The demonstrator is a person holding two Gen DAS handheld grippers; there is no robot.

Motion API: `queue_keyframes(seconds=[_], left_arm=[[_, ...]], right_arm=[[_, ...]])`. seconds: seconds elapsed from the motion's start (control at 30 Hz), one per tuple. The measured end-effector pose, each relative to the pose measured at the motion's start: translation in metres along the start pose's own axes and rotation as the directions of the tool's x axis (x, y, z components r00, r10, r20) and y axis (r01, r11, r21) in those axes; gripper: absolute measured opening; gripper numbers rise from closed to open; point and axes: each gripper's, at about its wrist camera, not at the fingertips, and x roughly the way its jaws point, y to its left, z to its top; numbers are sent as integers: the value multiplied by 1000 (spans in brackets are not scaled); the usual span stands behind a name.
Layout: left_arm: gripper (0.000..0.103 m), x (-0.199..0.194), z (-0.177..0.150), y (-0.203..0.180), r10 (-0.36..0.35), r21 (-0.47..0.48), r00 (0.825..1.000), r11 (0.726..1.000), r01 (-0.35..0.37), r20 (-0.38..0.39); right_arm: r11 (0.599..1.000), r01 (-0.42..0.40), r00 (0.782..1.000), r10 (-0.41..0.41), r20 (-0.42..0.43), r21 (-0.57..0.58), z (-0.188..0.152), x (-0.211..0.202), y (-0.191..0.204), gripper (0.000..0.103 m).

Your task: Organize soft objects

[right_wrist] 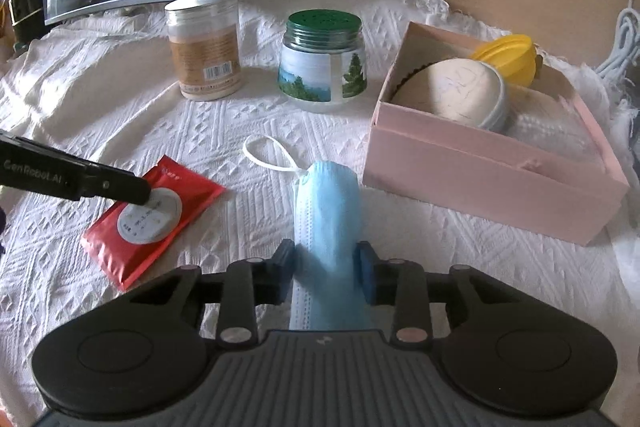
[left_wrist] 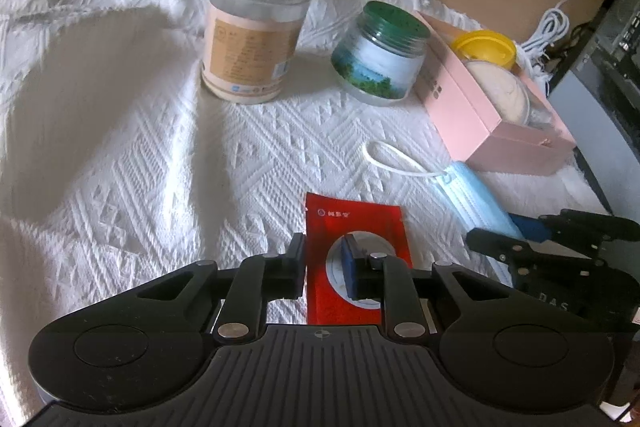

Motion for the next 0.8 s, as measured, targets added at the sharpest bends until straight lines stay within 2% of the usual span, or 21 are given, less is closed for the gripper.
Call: queue_keyframes(seconds=[0.07,0.13,0.2,0.27,0.33,0.37,0.43,0.57,0.63,0.73,0.8], left_arm=[[23,1,0,-3,16,5,1000,1000,-16,-3],[23,2,2,-4,32,-30,999,999,-33,-17],[23,3,6,-1,30,-96,998,995,-34,-47],[23,5,9,5,10,-151,997,988,-20,-72],[22,5,9,8,3,-176,997,984,-16,-77],[22,5,8,5,11,-162,997,987,-23,-75],[23,4,6,-7,47,-84,996,995,-53,-69],[25,-9,2,-31,62,30,998,998,-62,-17],[25,-10,-1,-45,83,96,997,992,-81,-11],[26,5,-8,-58,144,174,988,975,-134,-46],[26,7,-11,-61,133,185,991,975,-126,-27]], right_arm=[[1000,11,1000,-11,-3,9,-3,-4,-2,33],[999,32,999,-32,-2,10,-7,-6,-7,33],[999,44,999,-44,8,16,-11,-8,-12,42],[997,68,998,-69,13,30,-16,-8,-17,68],[994,93,995,-94,24,50,-20,-8,-22,80],[993,92,995,-94,33,68,-24,-7,-26,85],[991,76,996,-82,46,108,-29,-7,-33,89],[990,74,995,-81,54,116,-32,-7,-35,92],[990,73,995,-80,54,121,-32,-7,-35,93],[990,71,995,-78,55,122,-32,-7,-35,93],[990,69,996,-77,55,123,-33,-7,-35,94]])
